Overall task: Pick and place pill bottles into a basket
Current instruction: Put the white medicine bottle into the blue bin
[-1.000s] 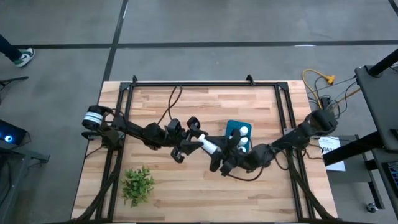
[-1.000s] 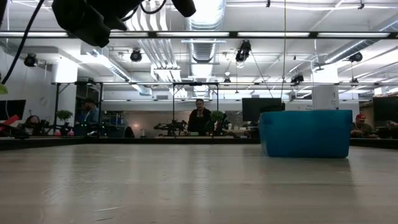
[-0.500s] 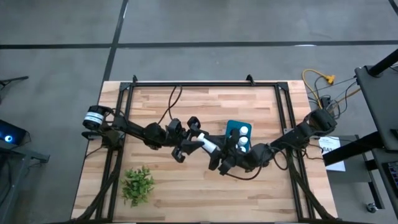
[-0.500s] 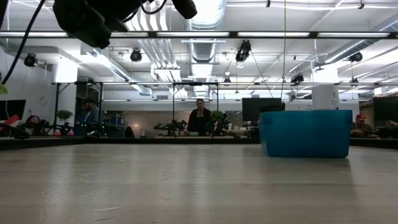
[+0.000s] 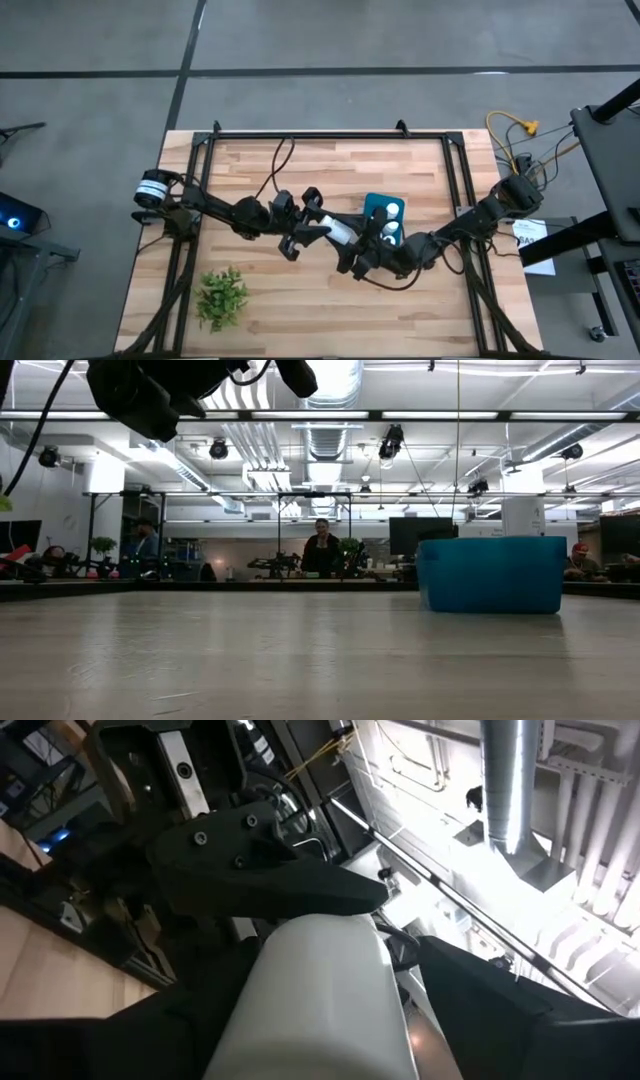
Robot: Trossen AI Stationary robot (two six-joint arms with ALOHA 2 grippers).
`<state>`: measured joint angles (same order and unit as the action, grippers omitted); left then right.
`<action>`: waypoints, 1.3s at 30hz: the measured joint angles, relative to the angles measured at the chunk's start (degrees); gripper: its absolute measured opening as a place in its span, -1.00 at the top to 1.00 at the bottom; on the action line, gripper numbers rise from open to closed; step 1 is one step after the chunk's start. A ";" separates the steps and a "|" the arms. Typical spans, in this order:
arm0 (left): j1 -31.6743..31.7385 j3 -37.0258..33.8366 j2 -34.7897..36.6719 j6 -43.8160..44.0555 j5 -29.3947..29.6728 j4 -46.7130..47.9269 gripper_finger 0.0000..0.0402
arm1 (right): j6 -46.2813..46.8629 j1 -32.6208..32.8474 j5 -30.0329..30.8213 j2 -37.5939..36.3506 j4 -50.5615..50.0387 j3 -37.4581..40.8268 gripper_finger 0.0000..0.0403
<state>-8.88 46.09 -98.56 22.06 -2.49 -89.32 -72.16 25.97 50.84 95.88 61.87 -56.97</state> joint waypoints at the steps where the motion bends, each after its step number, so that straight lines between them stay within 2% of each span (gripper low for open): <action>1: 0.12 -0.03 0.02 0.02 -0.15 -0.02 0.30 | 0.00 0.00 0.03 0.00 0.00 0.00 -0.29; 7: 0.66 -0.70 0.79 0.09 -0.73 1.03 0.30 | 0.36 0.93 1.37 -0.05 -0.22 0.00 -0.31; 11: 1.12 -1.03 3.89 0.02 -1.41 7.45 0.30 | 1.03 2.04 3.33 -0.30 -1.36 -0.01 -0.31; 14: 1.31 -1.14 6.91 -0.98 -1.75 13.53 0.30 | 5.17 2.29 3.55 -1.34 -5.22 -0.02 -0.31; 19: 1.33 -1.36 10.84 -3.41 -1.91 20.05 0.30 | 11.77 2.33 1.50 -3.67 -12.16 -0.04 -0.31; 23: 1.35 -1.38 11.98 -3.35 -1.91 21.94 0.30 | 12.08 2.36 -0.35 -4.18 -12.43 -0.07 -0.31; 27: 2.21 -1.54 13.33 -3.29 -2.25 28.79 0.30 | 13.66 2.76 -2.77 -4.71 -15.58 -0.90 -0.31; 32: 2.44 -1.51 15.92 -3.51 -2.56 32.51 0.30 | 19.24 3.13 -3.61 -4.65 -30.04 -4.98 -0.32; 36: 2.43 -1.53 18.04 -4.47 -3.22 37.79 0.30 | 27.66 3.11 -8.55 -4.80 -42.65 -9.33 -0.32; 39: 2.53 -1.04 20.68 -6.00 -3.06 43.44 0.30 | 31.16 3.42 -9.43 -4.53 -49.77 -11.49 -0.32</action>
<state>-6.35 45.05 -77.88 16.06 -5.55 -45.88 -41.00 29.39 41.41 91.35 12.10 -68.46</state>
